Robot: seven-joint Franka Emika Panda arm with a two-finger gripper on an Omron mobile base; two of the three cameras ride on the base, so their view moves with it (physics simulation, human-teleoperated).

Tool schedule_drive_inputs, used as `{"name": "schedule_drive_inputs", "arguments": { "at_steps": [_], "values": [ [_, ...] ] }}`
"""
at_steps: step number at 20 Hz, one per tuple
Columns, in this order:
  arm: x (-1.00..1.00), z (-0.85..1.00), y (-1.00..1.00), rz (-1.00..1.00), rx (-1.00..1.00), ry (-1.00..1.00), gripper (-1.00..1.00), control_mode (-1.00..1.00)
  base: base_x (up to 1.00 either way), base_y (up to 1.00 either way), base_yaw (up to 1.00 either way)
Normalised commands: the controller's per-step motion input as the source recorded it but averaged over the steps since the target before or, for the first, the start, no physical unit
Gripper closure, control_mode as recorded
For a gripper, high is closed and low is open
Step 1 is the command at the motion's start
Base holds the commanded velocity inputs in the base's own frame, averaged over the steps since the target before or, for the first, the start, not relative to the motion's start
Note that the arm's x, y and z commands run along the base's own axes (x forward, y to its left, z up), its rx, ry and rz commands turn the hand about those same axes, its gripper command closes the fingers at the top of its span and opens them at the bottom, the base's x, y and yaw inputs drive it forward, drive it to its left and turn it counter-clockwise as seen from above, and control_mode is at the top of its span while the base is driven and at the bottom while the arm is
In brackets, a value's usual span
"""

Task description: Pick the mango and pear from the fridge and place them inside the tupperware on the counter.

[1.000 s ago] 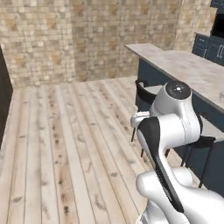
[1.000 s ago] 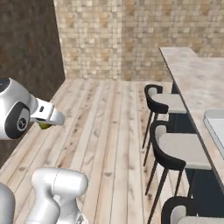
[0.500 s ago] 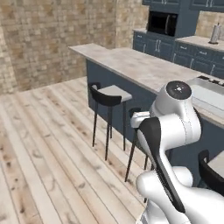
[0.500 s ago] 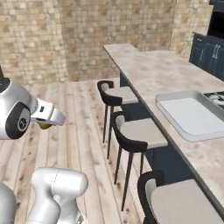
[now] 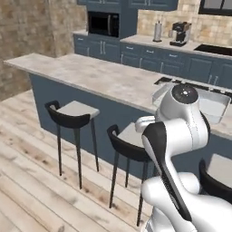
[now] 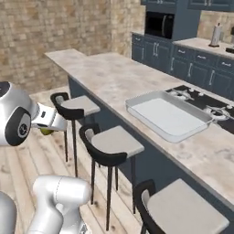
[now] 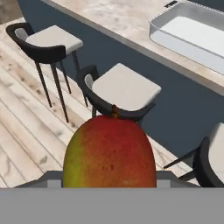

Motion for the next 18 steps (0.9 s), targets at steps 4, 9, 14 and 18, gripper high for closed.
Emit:
{"name": "schedule_drive_inputs", "arguments": {
  "at_steps": [4,9,14,18],
  "values": [
    [0.00,0.00,0.00,0.00,0.00,0.00,1.00,1.00,0.82,0.24,-0.58],
    [0.00,0.00,0.00,0.00,0.00,0.00,1.00,1.00,0.65,0.07,-0.59],
    [0.00,0.00,0.00,0.00,0.00,0.00,1.00,1.00,0.54,0.00,-0.59],
    [0.00,0.00,0.00,0.00,0.00,0.00,1.00,1.00,0.60,0.00,-0.61]
  ]
}}
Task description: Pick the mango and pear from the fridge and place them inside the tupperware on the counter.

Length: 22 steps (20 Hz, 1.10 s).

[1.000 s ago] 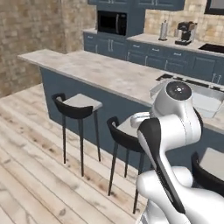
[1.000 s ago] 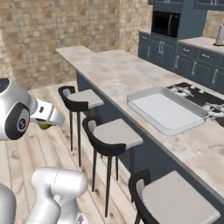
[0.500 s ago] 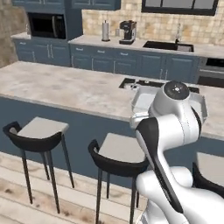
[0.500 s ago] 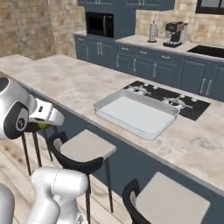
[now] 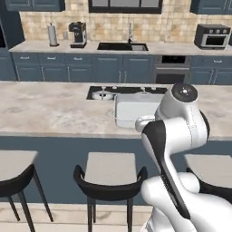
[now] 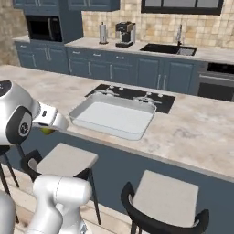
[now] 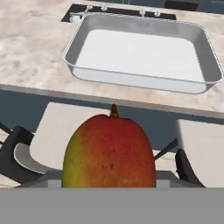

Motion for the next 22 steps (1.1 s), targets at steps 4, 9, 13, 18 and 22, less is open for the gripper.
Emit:
{"name": "schedule_drive_inputs", "arguments": {
  "at_steps": [4,9,13,18,22],
  "values": [
    [0.00,0.00,0.00,0.00,0.00,0.00,1.00,1.00,0.70,0.15,-0.60],
    [0.00,0.00,0.00,0.00,0.00,0.00,1.00,1.00,0.62,0.27,-0.47],
    [0.38,0.00,0.07,-0.16,0.00,-0.11,1.00,-1.00,0.00,0.00,0.00],
    [0.62,-0.01,0.00,-0.02,0.02,-0.09,1.00,-1.00,0.00,0.00,0.00],
    [0.78,0.00,-0.13,0.01,0.10,0.00,1.00,-1.00,0.00,0.00,0.00]
  ]
}}
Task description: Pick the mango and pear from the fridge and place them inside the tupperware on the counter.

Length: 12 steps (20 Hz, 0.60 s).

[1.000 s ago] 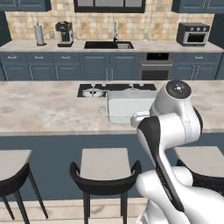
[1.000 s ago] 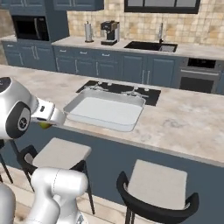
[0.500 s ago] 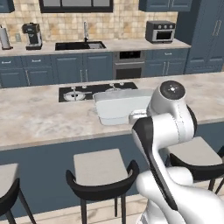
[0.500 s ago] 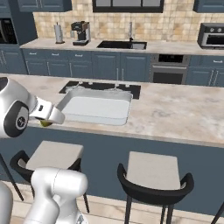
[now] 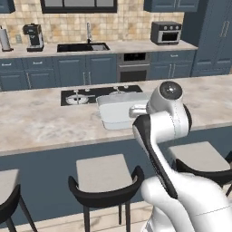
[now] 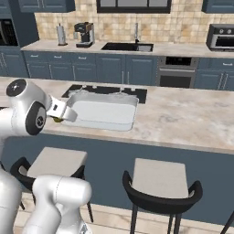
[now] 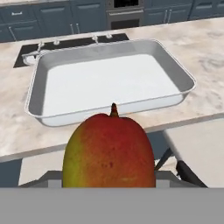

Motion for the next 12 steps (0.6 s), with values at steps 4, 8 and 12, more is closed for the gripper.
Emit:
{"name": "schedule_drive_inputs", "arguments": {
  "at_steps": [4,8,12],
  "values": [
    [0.90,0.00,-0.14,0.01,0.18,0.07,1.00,-1.00,0.00,0.00,0.00],
    [0.98,0.00,-0.01,-0.04,0.14,0.29,1.00,-1.00,0.00,0.00,0.00],
    [0.92,0.00,0.00,-0.10,0.02,0.20,1.00,-1.00,0.00,0.00,0.00]
  ]
}}
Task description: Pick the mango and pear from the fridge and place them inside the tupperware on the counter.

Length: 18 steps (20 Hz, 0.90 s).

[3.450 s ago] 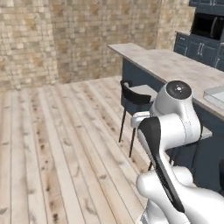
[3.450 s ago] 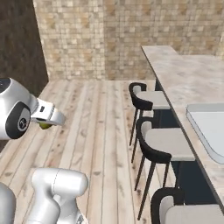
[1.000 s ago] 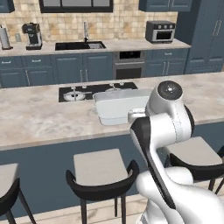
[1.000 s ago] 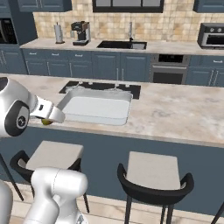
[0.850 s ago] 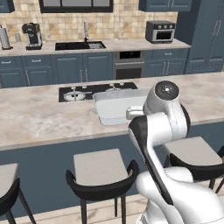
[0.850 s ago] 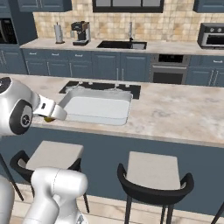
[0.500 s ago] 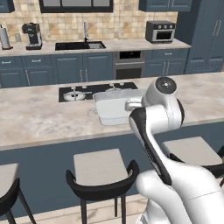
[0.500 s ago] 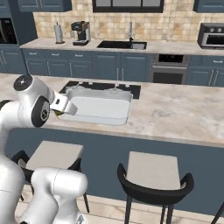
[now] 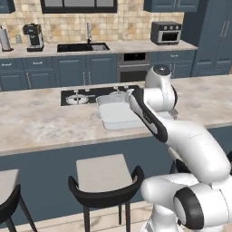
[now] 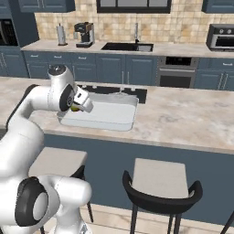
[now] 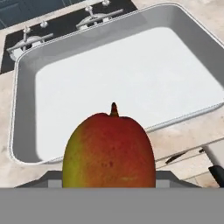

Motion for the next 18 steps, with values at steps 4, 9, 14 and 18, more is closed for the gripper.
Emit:
{"name": "schedule_drive_inputs", "arguments": {
  "at_steps": [4,9,14,18],
  "values": [
    [0.87,-0.12,0.04,-0.11,0.00,0.03,1.00,-1.00,0.00,0.00,0.00],
    [0.87,-0.31,0.11,-0.08,0.00,0.00,1.00,-1.00,0.00,0.00,0.00],
    [0.77,-0.54,0.10,-0.07,0.00,0.06,1.00,-1.00,0.00,0.00,0.00],
    [0.60,-0.56,0.10,-0.07,0.00,0.11,1.00,-1.00,0.00,0.00,0.00]
  ]
}}
